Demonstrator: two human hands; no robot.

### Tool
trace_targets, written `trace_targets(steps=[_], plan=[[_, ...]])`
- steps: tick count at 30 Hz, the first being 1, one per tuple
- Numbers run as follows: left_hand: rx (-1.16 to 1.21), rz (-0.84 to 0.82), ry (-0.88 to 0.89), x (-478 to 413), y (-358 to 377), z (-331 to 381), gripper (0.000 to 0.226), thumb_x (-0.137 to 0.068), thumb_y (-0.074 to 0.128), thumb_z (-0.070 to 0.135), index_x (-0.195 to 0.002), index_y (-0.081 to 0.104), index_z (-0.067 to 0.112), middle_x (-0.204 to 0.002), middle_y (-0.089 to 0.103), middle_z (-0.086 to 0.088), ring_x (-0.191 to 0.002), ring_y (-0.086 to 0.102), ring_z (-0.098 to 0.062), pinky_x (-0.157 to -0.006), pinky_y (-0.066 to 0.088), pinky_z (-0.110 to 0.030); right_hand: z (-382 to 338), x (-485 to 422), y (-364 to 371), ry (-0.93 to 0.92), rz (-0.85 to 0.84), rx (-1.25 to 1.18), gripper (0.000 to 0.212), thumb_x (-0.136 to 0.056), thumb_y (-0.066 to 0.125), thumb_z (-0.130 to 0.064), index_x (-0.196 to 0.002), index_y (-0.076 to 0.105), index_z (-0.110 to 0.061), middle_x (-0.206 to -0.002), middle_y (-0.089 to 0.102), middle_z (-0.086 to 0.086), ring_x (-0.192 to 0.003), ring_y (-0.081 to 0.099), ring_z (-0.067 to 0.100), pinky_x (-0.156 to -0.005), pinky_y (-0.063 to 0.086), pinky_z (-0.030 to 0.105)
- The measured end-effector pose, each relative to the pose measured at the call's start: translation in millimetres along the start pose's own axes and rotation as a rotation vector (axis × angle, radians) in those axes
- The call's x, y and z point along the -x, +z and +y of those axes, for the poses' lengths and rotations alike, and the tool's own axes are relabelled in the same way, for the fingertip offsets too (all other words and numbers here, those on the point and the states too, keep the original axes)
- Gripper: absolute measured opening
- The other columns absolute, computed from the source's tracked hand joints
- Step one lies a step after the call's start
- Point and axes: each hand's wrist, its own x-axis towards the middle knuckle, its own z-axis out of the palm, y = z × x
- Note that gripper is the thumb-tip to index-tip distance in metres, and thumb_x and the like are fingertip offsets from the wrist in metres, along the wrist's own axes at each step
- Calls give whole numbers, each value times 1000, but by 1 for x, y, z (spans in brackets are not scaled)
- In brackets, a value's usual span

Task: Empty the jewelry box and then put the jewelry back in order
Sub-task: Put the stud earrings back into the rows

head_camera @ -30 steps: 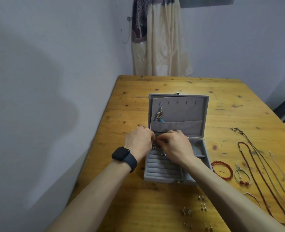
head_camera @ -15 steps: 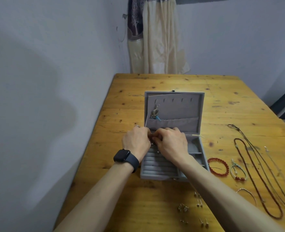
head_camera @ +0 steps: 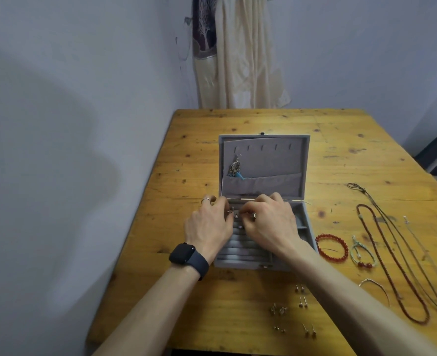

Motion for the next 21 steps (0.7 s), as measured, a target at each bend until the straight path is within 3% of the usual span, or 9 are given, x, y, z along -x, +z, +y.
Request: trace_targets(steps=[13, 21], plan=[[-120, 36, 127, 11, -3, -14, 24, -100, 46, 38, -118, 60, 31, -148, 40, 3, -87, 69, -22, -58, 50, -30, -5, 7, -3, -82, -76, 10, 34, -93, 48, -42, -119, 70, -39, -120, 61, -8, -113, 43, 20, -90, 43, 39], [-111, 23, 157, 18, -6, -15, 25, -99, 47, 36, -119, 60, 29, -150, 39, 1, -87, 69, -23, -63, 57, -33, -6, 8, -3, -96, -108, 11, 35, -95, 48, -40, -124, 68, -38, -125, 60, -7, -117, 42, 20, -91, 41, 40]])
